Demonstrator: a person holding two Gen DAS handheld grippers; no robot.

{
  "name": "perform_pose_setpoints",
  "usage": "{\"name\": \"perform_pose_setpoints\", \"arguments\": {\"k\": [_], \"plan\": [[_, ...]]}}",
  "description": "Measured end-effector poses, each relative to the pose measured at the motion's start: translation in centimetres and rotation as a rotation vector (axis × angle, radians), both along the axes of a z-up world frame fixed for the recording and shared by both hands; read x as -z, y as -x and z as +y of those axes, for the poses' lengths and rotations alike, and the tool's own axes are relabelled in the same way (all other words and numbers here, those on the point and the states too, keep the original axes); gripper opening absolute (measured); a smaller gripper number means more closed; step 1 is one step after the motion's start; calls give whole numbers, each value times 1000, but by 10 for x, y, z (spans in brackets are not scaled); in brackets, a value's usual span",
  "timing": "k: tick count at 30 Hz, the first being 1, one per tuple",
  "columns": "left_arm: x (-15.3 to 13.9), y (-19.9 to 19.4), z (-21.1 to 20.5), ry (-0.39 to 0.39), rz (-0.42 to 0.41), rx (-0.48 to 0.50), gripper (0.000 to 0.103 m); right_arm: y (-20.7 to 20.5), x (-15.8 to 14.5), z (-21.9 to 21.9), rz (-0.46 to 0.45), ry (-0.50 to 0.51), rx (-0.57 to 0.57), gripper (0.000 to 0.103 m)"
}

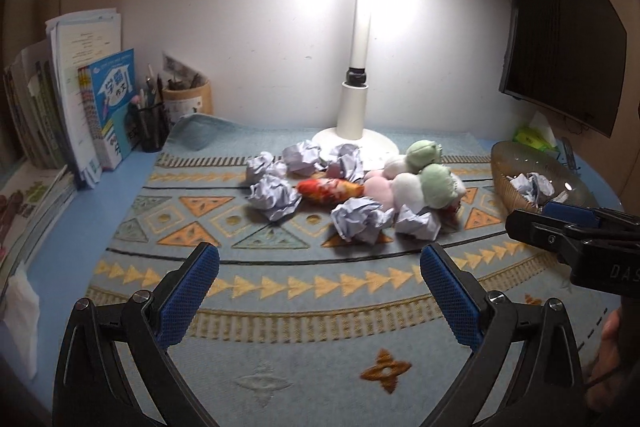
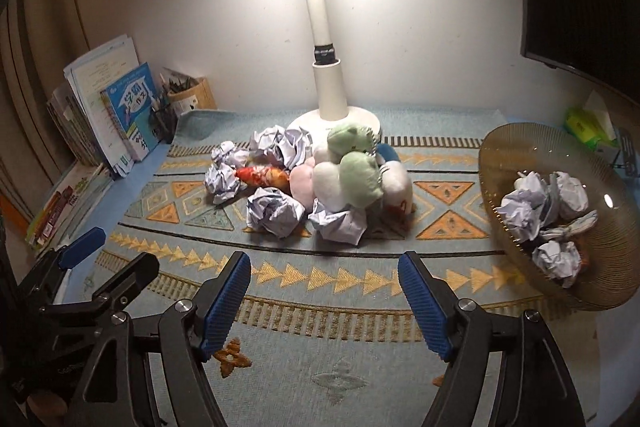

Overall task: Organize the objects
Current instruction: 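Move both tools back toward the pile of plush toys and paper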

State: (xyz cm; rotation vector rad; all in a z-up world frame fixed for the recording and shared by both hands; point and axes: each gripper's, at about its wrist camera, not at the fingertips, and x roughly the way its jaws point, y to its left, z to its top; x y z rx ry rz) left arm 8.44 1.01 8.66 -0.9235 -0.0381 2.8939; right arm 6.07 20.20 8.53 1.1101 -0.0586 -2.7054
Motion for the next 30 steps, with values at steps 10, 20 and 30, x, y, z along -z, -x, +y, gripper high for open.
{"name": "perform_pose_setpoints", "arguments": {"k": [10,20,30], "plan": [[51,20,-20,43,-38,-62,101,21,65,-9,-66,-6,-7,75],[59,19,9,205,-50,-44,101,27,74,-8,-114,-16,17,76],[59,19,4,182,-55,-55,101,25,74,-20,-105,-82,-12,86]]}}
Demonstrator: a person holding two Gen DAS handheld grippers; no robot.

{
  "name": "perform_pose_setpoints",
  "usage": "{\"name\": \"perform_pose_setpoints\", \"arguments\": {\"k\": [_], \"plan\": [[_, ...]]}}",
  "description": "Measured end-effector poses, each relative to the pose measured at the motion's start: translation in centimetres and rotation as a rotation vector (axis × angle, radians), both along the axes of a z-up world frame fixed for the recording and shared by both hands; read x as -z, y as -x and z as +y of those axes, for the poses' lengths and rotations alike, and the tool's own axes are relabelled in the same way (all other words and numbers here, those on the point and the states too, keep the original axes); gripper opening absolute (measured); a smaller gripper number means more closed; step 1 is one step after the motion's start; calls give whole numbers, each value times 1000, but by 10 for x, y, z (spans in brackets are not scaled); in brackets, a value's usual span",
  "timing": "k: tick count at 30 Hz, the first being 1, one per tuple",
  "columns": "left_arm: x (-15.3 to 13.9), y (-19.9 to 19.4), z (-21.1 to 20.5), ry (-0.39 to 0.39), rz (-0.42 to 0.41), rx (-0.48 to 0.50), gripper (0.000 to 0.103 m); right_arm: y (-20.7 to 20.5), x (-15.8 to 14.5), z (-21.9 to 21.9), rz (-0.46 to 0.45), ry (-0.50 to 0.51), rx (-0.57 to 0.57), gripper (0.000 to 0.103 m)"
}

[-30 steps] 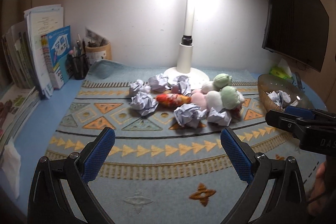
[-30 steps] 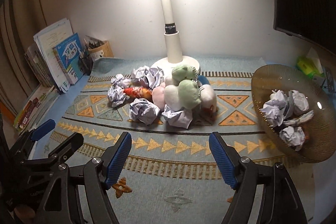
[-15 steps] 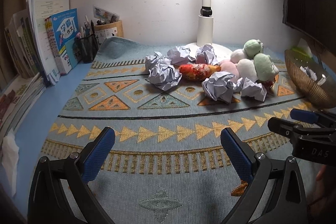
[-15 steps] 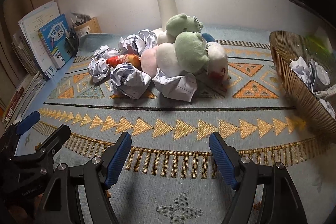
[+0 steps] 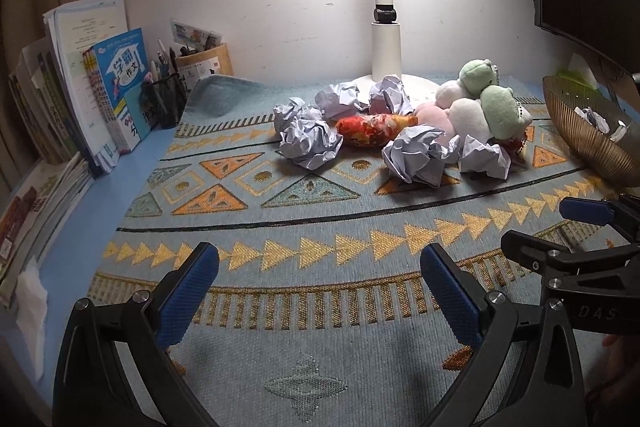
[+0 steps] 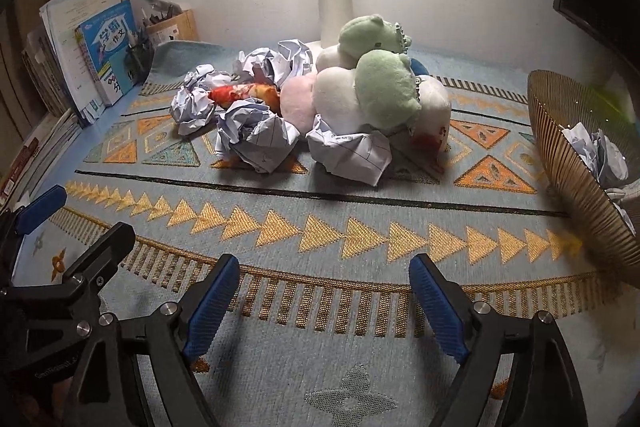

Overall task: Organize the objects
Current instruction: 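Move both tools back toward the pile of plush toys and paper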

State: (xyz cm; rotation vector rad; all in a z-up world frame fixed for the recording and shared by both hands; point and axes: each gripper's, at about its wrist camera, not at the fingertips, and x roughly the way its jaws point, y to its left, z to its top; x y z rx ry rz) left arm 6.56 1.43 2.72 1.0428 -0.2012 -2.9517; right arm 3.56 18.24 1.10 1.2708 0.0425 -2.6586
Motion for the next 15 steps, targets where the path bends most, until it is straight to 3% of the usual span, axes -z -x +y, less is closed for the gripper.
{"name": "perform_pose_setpoints", "arguments": {"k": [9,15], "plan": [[-5,-5,-10,-40,36,-26,101,3,0,13,-22,77,28,86],[-5,-6,-5,-20,43,-10,101,1,-4,32,8,194,62,86]]}}
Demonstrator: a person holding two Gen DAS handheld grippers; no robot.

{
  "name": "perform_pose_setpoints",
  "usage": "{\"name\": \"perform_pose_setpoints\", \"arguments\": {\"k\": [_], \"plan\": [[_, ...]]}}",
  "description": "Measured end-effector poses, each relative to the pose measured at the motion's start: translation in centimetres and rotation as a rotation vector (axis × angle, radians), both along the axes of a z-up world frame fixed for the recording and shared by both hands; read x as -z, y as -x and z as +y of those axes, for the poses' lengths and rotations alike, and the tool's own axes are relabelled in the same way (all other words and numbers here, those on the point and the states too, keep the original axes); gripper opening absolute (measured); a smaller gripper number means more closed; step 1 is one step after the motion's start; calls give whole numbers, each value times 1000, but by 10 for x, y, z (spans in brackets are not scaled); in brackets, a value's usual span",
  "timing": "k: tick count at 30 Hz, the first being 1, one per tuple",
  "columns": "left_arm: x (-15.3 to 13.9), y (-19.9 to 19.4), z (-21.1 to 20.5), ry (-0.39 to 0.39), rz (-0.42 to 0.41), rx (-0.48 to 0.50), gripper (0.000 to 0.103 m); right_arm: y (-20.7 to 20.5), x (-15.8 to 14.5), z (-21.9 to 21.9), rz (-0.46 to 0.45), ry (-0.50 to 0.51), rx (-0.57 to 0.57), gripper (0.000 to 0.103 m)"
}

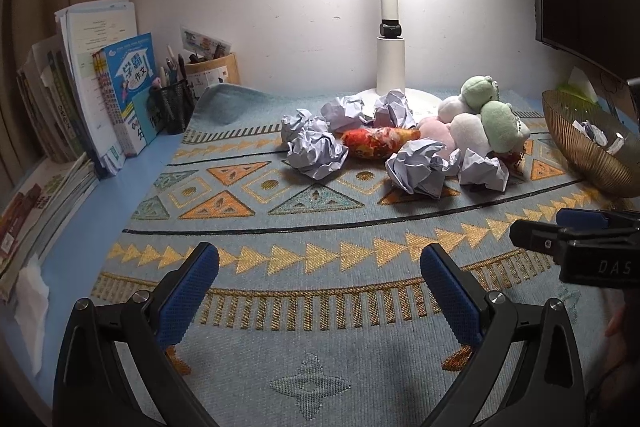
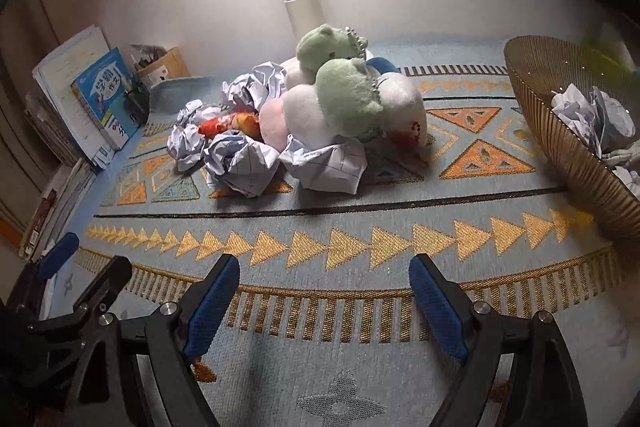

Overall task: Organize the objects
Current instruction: 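Move both tools back toward the pile of plush toys and paper, then grasp a paper ball with the left tool while the right tool grasps a paper sheet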

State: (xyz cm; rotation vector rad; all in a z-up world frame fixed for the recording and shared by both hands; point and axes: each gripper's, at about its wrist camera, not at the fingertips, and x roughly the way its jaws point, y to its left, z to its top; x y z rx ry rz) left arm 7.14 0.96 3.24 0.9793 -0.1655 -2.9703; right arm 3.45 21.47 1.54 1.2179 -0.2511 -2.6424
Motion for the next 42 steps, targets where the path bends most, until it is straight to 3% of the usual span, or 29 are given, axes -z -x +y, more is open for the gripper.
{"name": "perform_pose_setpoints", "arguments": {"k": [6,8,11,16,20,24,27,32,34,42], "plan": [[-1,-1,0,-4,3,8,101,-8,-10,-1,70,-11,2,85],[-1,-3,1,-2,7,12,101,-8,-10,-4,66,-26,-3,68],[-2,-2,2,-5,1,38,101,-3,-11,-4,42,-13,-13,61],[-21,18,-12,-105,-70,116,101,15,-29,0,36,35,-35,60],[-39,45,-29,-187,-61,147,100,36,-31,-12,10,-41,-77,60],[-33,75,-28,-216,-88,190,100,59,-16,-13,-71,-3,-80,60],[-21,95,-22,-315,-141,231,100,70,-1,-10,-105,29,-47,60],[-2,116,15,-274,-167,347,100,86,9,-7,-122,67,-24,60],[4,124,23,-278,-187,376,97,90,10,-9,-101,35,-13,60],[12,133,26,-299,-220,409,92,84,8,0,-49,64,6,54]]}}
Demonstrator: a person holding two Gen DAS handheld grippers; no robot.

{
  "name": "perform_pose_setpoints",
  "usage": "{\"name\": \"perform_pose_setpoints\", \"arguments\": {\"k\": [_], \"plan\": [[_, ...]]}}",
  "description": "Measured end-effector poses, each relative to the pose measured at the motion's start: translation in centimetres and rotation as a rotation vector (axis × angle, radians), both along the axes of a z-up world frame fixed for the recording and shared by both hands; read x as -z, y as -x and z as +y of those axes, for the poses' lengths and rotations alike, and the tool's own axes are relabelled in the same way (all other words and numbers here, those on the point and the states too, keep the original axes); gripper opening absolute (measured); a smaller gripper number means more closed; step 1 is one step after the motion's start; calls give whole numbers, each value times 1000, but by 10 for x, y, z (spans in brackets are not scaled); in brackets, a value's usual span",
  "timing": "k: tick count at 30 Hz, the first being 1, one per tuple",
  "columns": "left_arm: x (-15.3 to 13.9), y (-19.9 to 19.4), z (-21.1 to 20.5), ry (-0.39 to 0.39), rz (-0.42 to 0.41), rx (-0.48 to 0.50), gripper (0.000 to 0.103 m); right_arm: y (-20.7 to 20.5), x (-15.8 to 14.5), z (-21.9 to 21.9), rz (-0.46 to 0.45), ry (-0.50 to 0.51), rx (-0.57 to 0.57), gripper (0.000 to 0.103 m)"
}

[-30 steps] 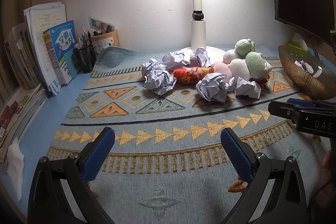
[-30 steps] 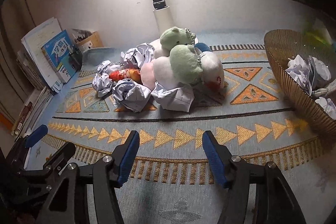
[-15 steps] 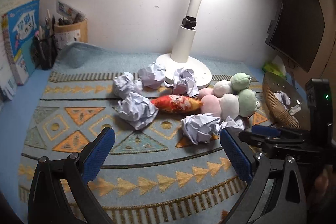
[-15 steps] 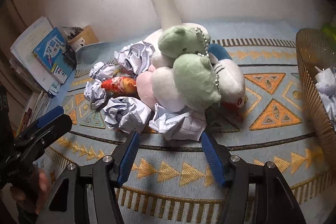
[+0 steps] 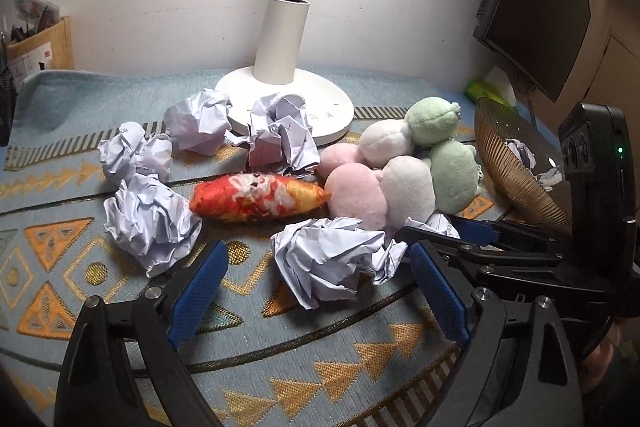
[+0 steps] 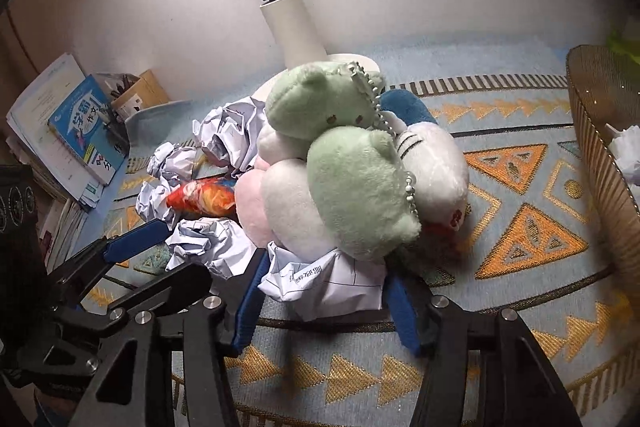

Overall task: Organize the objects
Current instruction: 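Grasp a paper ball with the left tool while the right tool grasps a paper sheet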

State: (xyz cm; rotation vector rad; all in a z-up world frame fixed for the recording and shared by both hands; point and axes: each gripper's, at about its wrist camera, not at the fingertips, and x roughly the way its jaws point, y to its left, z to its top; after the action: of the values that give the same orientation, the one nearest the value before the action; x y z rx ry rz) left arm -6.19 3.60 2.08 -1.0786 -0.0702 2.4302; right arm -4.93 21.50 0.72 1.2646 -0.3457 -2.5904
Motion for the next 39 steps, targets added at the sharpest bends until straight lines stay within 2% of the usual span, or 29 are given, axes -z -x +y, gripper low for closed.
{"name": "perform_pose_setpoints", "arguments": {"k": [2,3,4,6,9,15,19,20,23,26,30,32,39], "plan": [[1,0,5,27,2,5,92,-2,0,5,-5,28,8,54],[2,1,7,42,-2,5,86,-3,1,9,-10,43,12,54],[4,2,10,56,-13,9,71,-5,1,11,-13,51,18,54],[10,6,15,73,-50,28,56,-8,2,13,-23,50,18,54],[5,2,13,63,-20,16,50,-18,0,10,-28,38,-8,54],[-6,-38,5,51,1,-11,49,-66,-10,5,-25,44,-91,54],[-10,-77,-2,59,0,-63,49,-99,-12,6,-61,132,-147,54],[-8,-86,-3,62,-4,-78,49,-106,-13,5,-55,127,-151,54],[-3,-109,-7,72,-3,-111,49,-126,-13,-3,-24,24,-141,54],[1,-125,-15,45,-24,-129,49,-136,-8,-10,-18,-18,-158,55],[-2,-134,-18,53,21,-158,49,-142,-2,-10,-25,-26,-160,61],[-1,-134,-17,72,35,-176,49,-144,0,-8,-34,-15,-163,71],[-1,-136,-10,111,52,-159,49,-153,2,-11,-27,-52,-165,72]]}}
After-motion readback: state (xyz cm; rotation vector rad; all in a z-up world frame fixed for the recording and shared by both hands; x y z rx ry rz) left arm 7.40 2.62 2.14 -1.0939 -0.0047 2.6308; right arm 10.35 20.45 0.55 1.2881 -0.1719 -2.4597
